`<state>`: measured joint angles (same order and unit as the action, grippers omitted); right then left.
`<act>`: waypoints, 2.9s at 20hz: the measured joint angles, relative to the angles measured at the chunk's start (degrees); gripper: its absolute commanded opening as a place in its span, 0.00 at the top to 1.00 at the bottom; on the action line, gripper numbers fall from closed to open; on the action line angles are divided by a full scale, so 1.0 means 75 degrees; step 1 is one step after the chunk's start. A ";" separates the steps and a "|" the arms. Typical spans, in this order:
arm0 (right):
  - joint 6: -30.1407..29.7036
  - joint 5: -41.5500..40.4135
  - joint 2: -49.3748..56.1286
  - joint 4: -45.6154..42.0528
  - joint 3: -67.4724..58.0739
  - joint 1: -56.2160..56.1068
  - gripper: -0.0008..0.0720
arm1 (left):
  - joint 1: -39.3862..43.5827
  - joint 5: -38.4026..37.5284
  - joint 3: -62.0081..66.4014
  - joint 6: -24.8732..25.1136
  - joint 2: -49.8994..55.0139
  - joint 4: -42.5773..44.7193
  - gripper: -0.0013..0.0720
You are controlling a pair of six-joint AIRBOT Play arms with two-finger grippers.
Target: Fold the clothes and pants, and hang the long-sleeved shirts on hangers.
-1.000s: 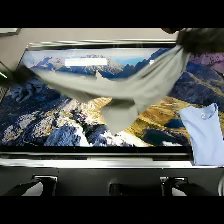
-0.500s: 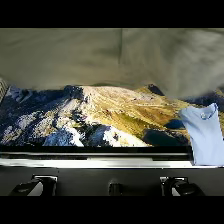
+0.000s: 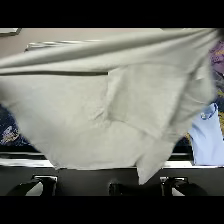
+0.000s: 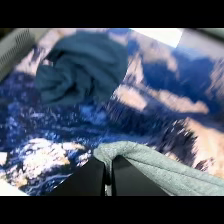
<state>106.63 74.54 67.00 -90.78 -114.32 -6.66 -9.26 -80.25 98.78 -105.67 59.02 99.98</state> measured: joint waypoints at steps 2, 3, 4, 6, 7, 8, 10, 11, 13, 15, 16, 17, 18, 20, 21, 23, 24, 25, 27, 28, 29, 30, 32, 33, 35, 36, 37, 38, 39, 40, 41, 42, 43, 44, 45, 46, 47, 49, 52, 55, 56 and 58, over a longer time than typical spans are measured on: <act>0.0152 -0.0015 0.1276 0.0230 0.0102 0.0000 0.95 | 0.0012 0.0443 -0.0326 0.0055 0.1070 0.0026 0.96; 0.0224 -0.0082 0.1950 0.0393 0.0137 0.0003 0.95 | 0.0026 0.0662 -0.0423 0.0073 0.1644 0.0026 0.96; 0.0315 -0.0230 0.2559 0.0554 0.0152 0.0003 0.95 | 0.0052 0.0883 -0.0501 0.0093 0.2270 0.0020 0.96; 0.0545 -0.0615 0.3768 0.0854 0.0178 0.0006 0.95 | 0.0111 0.1335 -0.0571 0.0073 0.3410 0.0006 0.96; 0.0676 -0.0874 0.4325 0.1029 0.0187 0.0006 0.95 | 0.0146 0.1495 -0.0595 0.0006 0.3934 -0.0023 0.96; 0.0772 -0.1131 0.4779 0.1201 0.0189 0.0006 0.95 | 0.0178 0.1684 -0.0603 -0.0122 0.4363 -0.0032 0.96; 0.0915 -0.1620 0.5569 0.1588 0.0192 0.0006 0.95 | 0.0224 0.1988 -0.0627 -0.0335 0.5088 -0.0172 0.95; 0.0959 -0.1804 0.5887 0.1801 0.0192 0.0006 0.94 | 0.0236 0.2113 -0.0632 -0.0402 0.5345 -0.0309 0.95; 0.1026 -0.2037 0.6286 0.2098 0.0192 0.0009 0.68 | 0.0239 0.2282 -0.0635 -0.0507 0.5703 -0.0644 0.86; 0.1008 -0.1985 0.6438 0.2323 0.0146 0.0087 0.51 | 0.0166 0.2267 -0.0551 -0.0487 0.5829 -0.0979 0.36; 0.0863 -0.1862 0.6411 0.2465 0.0114 0.0195 0.44 | 0.0082 0.2116 -0.0463 -0.0318 0.5831 -0.1174 0.22; 0.0595 -0.1649 0.6324 0.2646 0.0093 0.0382 0.42 | -0.0020 0.1912 -0.0376 -0.0070 0.5788 -0.1352 0.22; 0.0256 -0.1381 0.6187 0.2847 0.0079 0.0644 0.42 | -0.0163 0.1626 -0.0300 0.0286 0.5668 -0.1585 0.22; -0.0493 -0.0752 0.5846 0.3206 0.0058 0.1329 0.42 | -0.0533 0.1081 -0.0323 0.0918 0.5292 -0.2212 0.22; -0.0892 -0.0353 0.5700 0.3334 0.0070 0.1708 0.41 | -0.0740 0.0851 -0.0443 0.1204 0.5027 -0.2556 0.22; -0.1749 0.0519 0.5473 0.3599 0.0198 0.2535 0.41 | -0.1061 0.0562 -0.0871 0.1594 0.4473 -0.3112 0.22; -0.2133 0.0924 0.5403 0.3861 0.0361 0.2964 0.41 | -0.1195 0.0460 -0.1192 0.1731 0.4162 -0.3290 0.22; -0.2474 0.1212 0.5362 0.4214 0.0589 0.3337 0.41 | -0.1314 0.0402 -0.1559 0.1830 0.3850 -0.3421 0.22; -0.3110 0.1612 0.5295 0.4846 0.1183 0.3931 0.41 | -0.1451 0.0277 -0.2229 0.1973 0.3375 -0.3547 0.22; -0.3363 0.1690 0.5281 0.5027 0.1512 0.4121 0.41 | -0.1492 0.0221 -0.2515 0.2043 0.3206 -0.3599 0.22; -0.3605 0.1708 0.5275 0.5179 0.1853 0.4249 0.41 | -0.1524 0.0166 -0.2731 0.2066 0.3107 -0.3599 0.22; -0.3856 0.1719 0.5275 0.5330 0.2221 0.4336 0.41 | -0.1553 0.0149 -0.2897 0.2084 0.3028 -0.3602 0.22; -0.4278 0.1649 0.5295 0.5555 0.2873 0.4380 0.41 | -0.1556 0.0090 -0.3107 0.2113 0.2949 -0.3689 0.22; -0.4453 0.1574 0.5321 0.5627 0.3150 0.4377 0.41 | -0.1556 0.0082 -0.3165 0.2122 0.2917 -0.3710 0.23; -0.4776 0.1370 0.5353 0.5773 0.3640 0.4328 0.41 | -0.1553 0.0050 -0.3249 0.2130 0.2891 -0.3707 0.24; -0.4919 0.1259 0.5368 0.5834 0.3847 0.4281 0.41 | -0.1550 0.0041 -0.3270 0.2145 0.2876 -0.3722 0.24; -0.5053 0.1160 0.5374 0.5881 0.4019 0.4232 0.41 | -0.1547 0.0032 -0.3290 0.2151 0.2871 -0.3724 0.24; -0.5161 0.1052 0.5380 0.5922 0.4153 0.4185 0.41 | -0.1550 0.0032 -0.3302 0.2148 0.2868 -0.3724 0.24; -0.5234 0.0953 0.5391 0.5942 0.4266 0.4130 0.41 | -0.1550 0.0032 -0.3311 0.2092 0.2862 -0.3730 0.24; -0.5313 0.0877 0.5415 0.5968 0.4368 0.4062 0.41 | -0.1550 -0.0029 -0.3319 0.2017 0.2862 -0.3742 0.23; -0.5362 0.0857 0.5444 0.5995 0.4450 0.3993 0.42 | -0.1556 -0.0117 -0.3322 0.1912 0.2859 -0.3751 0.23; -0.5397 0.0854 0.5476 0.6047 0.4508 0.3928 0.42 | -0.1565 -0.0149 -0.3328 0.1851 0.2859 -0.3751 0.23; -0.5418 0.0860 0.5517 0.6108 0.4552 0.3847 0.49 | -0.1585 -0.0178 -0.3331 0.1801 0.2850 -0.3756 0.23; -0.5429 0.0868 0.5557 0.6114 0.4587 0.3768 0.59 | -0.1632 -0.0233 -0.3351 0.1754 0.2827 -0.3771 0.23; -0.5455 0.0860 0.5595 0.6088 0.4613 0.3684 0.73 | -0.1708 -0.0280 -0.3413 0.1737 0.2783 -0.3774 0.23; -0.5476 0.0848 0.5622 0.6033 0.4631 0.3617 0.86 | -0.1836 -0.0280 -0.3541 0.1705 0.2696 -0.3774 0.23; -0.5479 0.0807 0.5645 0.5971 0.4645 0.3555 0.95 | -0.1996 -0.0224 -0.3745 0.1696 0.2573 -0.3786 0.23; -0.5488 0.0807 0.5657 0.5968 0.4660 0.3497 0.95 | -0.2451 -0.0082 -0.4438 0.1880 0.2212 -0.4007 0.24; -0.5499 0.0828 0.5625 0.5896 0.4672 0.3459 0.95 | -0.3194 0.0143 -0.5936 0.2567 0.1644 -0.4715 0.24; -0.5455 0.0842 0.5540 0.5794 0.4674 0.3445 0.95 | -0.3596 0.0443 -0.7329 0.3305 0.1373 -0.5467 0.24; -0.5412 0.0851 0.5505 0.5756 0.4674 0.3442 0.95 | -0.3660 0.0548 -0.7734 0.3503 0.1332 -0.5633 0.25; -0.5356 0.0889 0.5432 0.5724 0.4677 0.3442 0.95 | -0.3733 0.0723 -0.8370 0.3835 0.1288 -0.5916 0.25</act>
<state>66.46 81.21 107.74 -47.86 -79.24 19.16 -37.26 -74.83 36.01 -76.90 68.69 55.61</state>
